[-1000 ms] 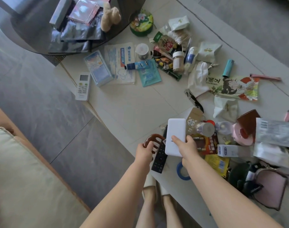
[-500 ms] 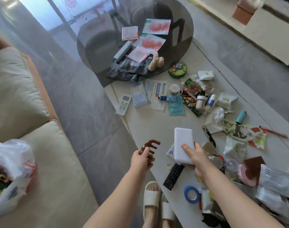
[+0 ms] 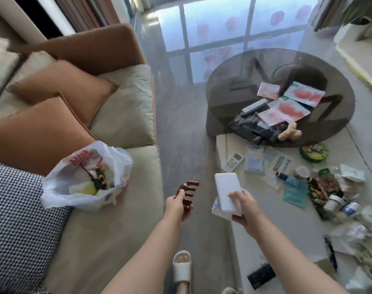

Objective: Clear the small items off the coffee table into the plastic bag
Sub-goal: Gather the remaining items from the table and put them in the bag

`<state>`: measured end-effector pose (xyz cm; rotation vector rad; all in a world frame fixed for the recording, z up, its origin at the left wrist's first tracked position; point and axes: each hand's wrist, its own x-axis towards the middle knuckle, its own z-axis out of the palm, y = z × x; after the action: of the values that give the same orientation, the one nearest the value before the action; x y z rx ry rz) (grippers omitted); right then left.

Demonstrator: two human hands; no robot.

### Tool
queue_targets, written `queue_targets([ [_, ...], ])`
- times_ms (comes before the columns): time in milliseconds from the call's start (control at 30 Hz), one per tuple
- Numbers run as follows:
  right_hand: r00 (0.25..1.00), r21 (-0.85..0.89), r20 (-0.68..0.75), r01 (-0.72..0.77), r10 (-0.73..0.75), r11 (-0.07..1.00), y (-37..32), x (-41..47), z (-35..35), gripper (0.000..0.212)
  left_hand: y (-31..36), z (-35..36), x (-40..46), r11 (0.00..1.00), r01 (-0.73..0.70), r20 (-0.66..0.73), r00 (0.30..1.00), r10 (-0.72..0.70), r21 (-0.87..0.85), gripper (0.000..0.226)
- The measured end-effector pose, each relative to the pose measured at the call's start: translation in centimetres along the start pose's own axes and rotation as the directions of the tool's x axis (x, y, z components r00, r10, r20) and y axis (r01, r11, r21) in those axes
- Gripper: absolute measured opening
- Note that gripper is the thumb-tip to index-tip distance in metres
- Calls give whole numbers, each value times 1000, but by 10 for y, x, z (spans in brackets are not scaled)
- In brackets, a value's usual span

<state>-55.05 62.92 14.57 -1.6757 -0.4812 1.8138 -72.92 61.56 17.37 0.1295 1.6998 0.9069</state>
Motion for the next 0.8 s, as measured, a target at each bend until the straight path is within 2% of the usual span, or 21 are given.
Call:
queue_targets([
  [167, 991, -183, 130, 35, -11, 982, -23, 8, 93, 13, 45, -71, 20, 980, -28, -119, 993, 5, -195, 29],
  [433, 949, -393, 316, 118, 13, 912, -29, 29, 257, 22, 109, -191, 81, 894, -10, -205, 974, -91, -447, 30],
  [667, 918, -489, 394, 171, 41, 855, -17, 60, 385, 20, 157, -282, 151, 927, -50, -334, 939, -83, -371, 29],
  [800, 931, -599, 364, 215, 24, 772, 1, 89, 441, 21, 162, -324, 202, 924, 6, -352, 924, -151, -382, 22],
])
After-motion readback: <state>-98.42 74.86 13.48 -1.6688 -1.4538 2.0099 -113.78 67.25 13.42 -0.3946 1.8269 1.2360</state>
